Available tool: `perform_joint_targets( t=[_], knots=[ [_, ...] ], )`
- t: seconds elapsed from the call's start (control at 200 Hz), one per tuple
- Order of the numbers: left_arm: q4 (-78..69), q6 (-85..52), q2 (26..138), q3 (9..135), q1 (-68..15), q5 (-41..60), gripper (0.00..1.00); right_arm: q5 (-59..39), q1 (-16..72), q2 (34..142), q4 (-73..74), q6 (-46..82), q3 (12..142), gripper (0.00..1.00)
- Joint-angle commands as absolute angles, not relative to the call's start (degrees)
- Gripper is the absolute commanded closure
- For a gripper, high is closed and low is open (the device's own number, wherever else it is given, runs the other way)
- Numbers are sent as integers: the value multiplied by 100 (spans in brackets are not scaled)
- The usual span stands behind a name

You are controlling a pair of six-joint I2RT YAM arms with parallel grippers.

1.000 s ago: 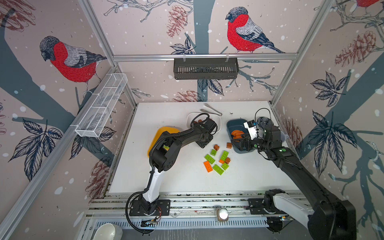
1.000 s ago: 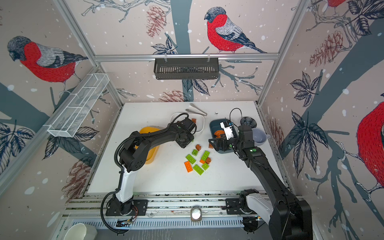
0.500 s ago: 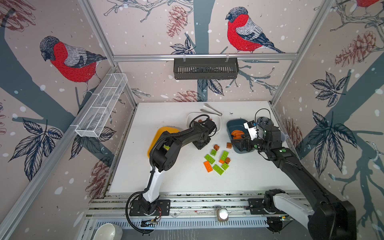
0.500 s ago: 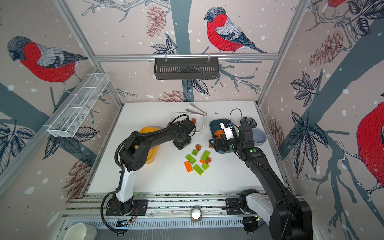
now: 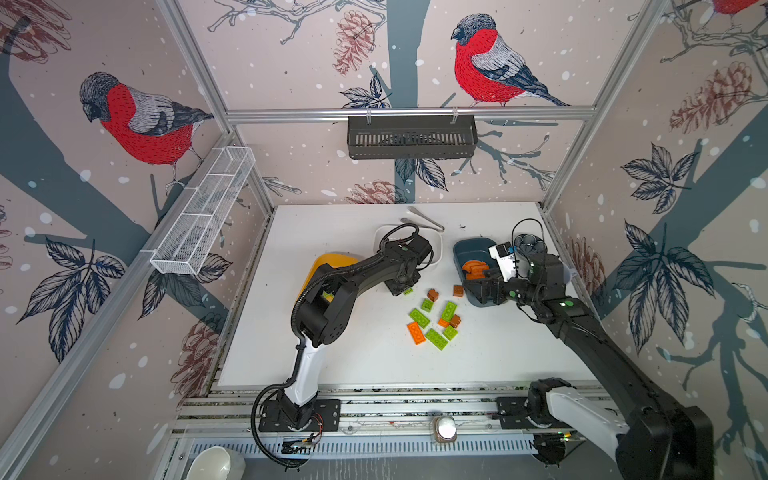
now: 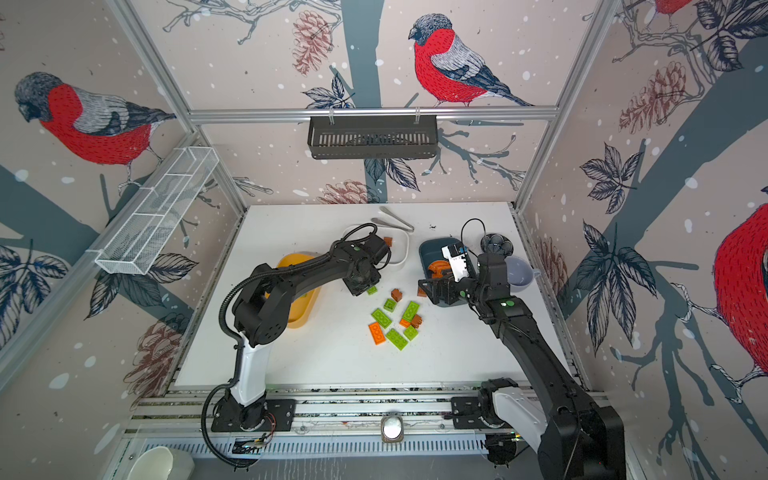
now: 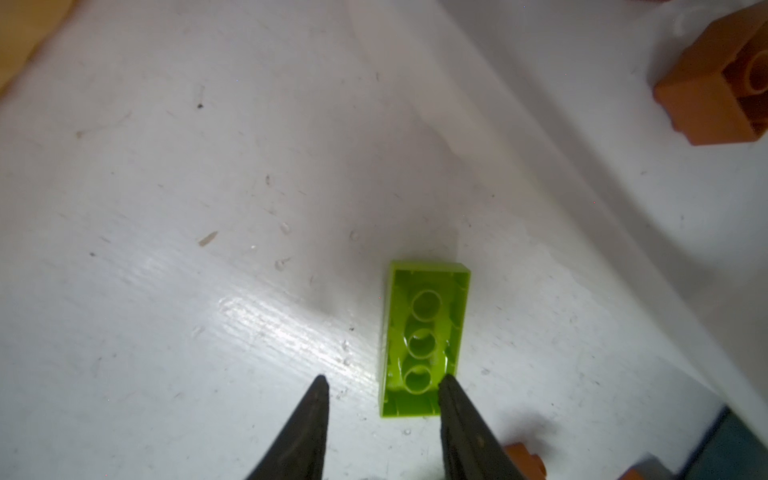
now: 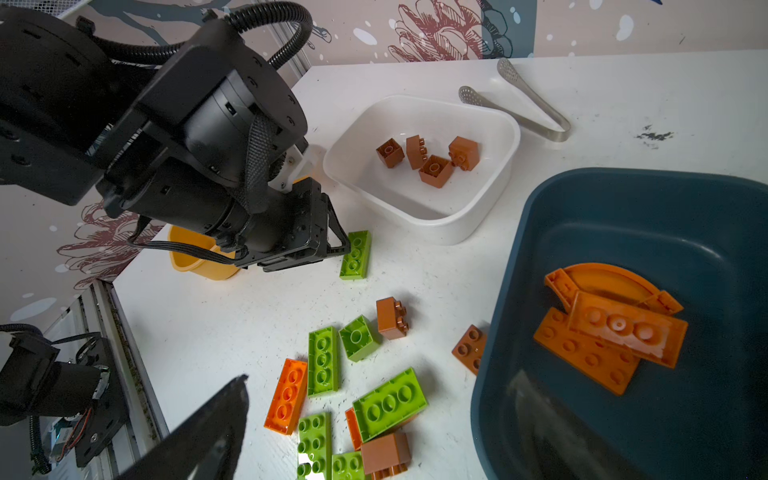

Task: Sort the legos into containers by color
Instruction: 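Close the left gripper on the lime-green brick and lift it, then carry the lime-green brick over the yellow tub and release it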

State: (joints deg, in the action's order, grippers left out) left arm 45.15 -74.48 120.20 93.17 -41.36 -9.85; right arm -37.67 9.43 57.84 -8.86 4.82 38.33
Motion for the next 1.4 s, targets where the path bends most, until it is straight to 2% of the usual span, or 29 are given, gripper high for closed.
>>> perform_joint_targets(
  t=[0.0, 0.58, 0.876, 1.096, 1.396],
  knots=[
    [4542, -7269, 12191, 9452, -4148, -1016, 53, -3858, 940, 5809, -737, 519, 3875, 0],
    [4487, -6790, 12672, 9782, -4122, -1001, 50, -3880, 888, 5840, -773, 456, 3911, 1],
    [4590, -6703, 12610, 9717, -4074, -1001, 68, -3892, 879, 5853, -773, 457, 3884, 1],
    [4826, -6201, 11984, 9477, -3917, -1052, 68, -4116, 890, 5827, -669, 563, 3851, 0],
    [5387, -4857, 10304, 8502, -3300, -1500, 68, -4187, 1238, 5870, -349, 818, 3767, 0]
  ],
)
